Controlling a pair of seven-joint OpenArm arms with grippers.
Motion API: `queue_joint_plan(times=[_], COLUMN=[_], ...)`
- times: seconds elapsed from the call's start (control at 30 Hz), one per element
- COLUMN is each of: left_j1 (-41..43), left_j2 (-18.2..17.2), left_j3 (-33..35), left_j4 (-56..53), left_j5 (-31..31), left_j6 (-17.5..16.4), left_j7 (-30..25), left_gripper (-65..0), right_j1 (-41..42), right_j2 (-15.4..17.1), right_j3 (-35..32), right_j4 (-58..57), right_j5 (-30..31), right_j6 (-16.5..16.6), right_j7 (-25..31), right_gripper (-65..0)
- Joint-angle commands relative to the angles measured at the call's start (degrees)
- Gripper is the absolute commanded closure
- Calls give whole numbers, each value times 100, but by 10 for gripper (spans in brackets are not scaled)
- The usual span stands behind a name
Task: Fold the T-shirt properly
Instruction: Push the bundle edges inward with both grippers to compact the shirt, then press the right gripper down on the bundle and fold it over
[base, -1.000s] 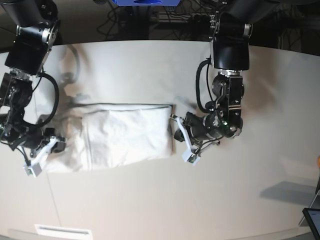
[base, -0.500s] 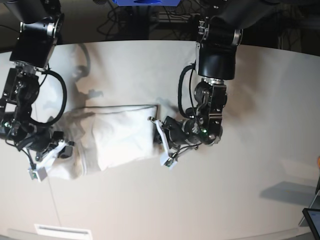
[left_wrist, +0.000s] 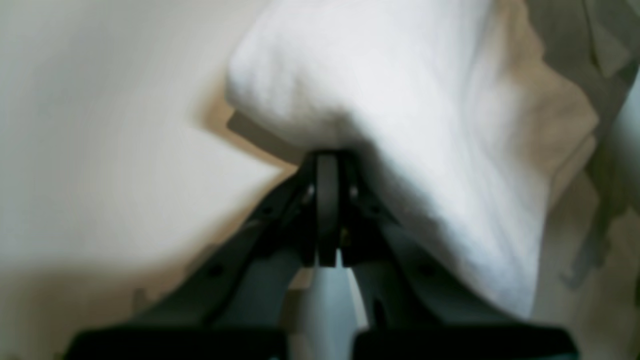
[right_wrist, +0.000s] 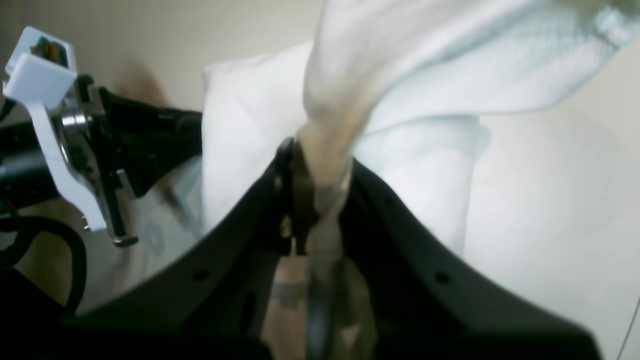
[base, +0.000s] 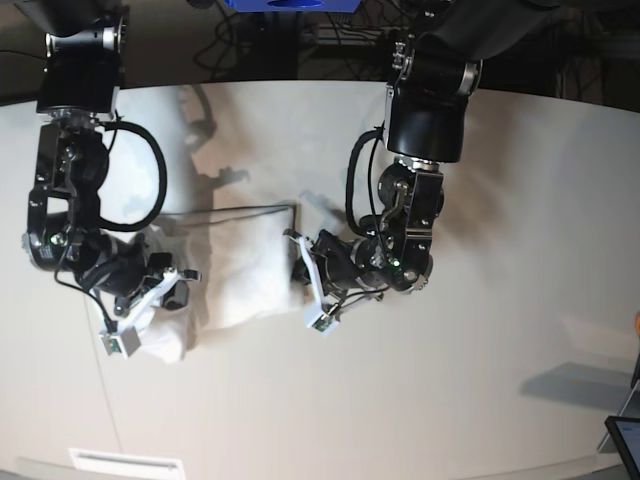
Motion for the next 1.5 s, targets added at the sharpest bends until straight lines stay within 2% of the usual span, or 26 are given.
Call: queue_joint_plan(times=[0.0, 0.1, 0.3, 0.4, 0.57, 0.77, 0.83, 0.93, 1.03, 1.07, 1.2, 1.33, 1.47], left_j1=[-156, -156, -156, -156, -156, -94, -120, -103, -85, -50, 354, 715, 1022], left_j2=[45, 18, -96, -140, -333, -527, -571, -711, -799, -896, -1318, -1678, -1837], left_j3=[0, 0, -8, -17, -35, -747, -967, -1433, -1802, -1925, -2259, -2329, -2663], left_j4=[98, 98, 133, 133, 238, 476, 555, 845, 1144, 1276, 1970, 2357, 2418], left_j5=[-88, -88, -88, -88, -96, -96, -96, -96, -52, -52, -61, -88, -88], left_j6=[-4, -4, -4, -4, -4, -4, -136, -619, -690, -690, -703, -703, -703], left_j7=[-75, -75, -49, -49, -58, 48, 276, 646, 1076, 1191, 1296, 1296, 1296], left_gripper=[-2, -2, -2, -2, -2, -2, -2, -2, -2, -2, -2, -2, -2], right_j1=[126, 117, 38, 3, 3, 3, -6, -24, -33, -33, -15, 3, 126], right_j2=[45, -26, -96, -307, -527, -659, -703, -747, -720, -711, -711, -711, -738], right_j3=[-73, -187, -680, -803, -838, -847, -847, -847, -1031, -1119, -1524, -1752, -2077], right_j4=[55, 55, 90, 90, 63, 28, -16, -174, -244, -279, -279, -341, -578], right_j5=[50, 15, -785, -1075, -1163, -1163, -1163, -1163, -1163, -1163, -1163, -1163, -1163], right_j6=[-53, -167, -167, -167, -167, -167, -167, -167, -185, -273, -1152, -1512, -1829], right_j7=[129, 129, 121, 121, 129, 156, 235, 340, 455, 481, 525, 613, 622], right_gripper=[-3, -3, -3, -3, -3, -3, -3, -3, -3, -3, -3, -3, -3])
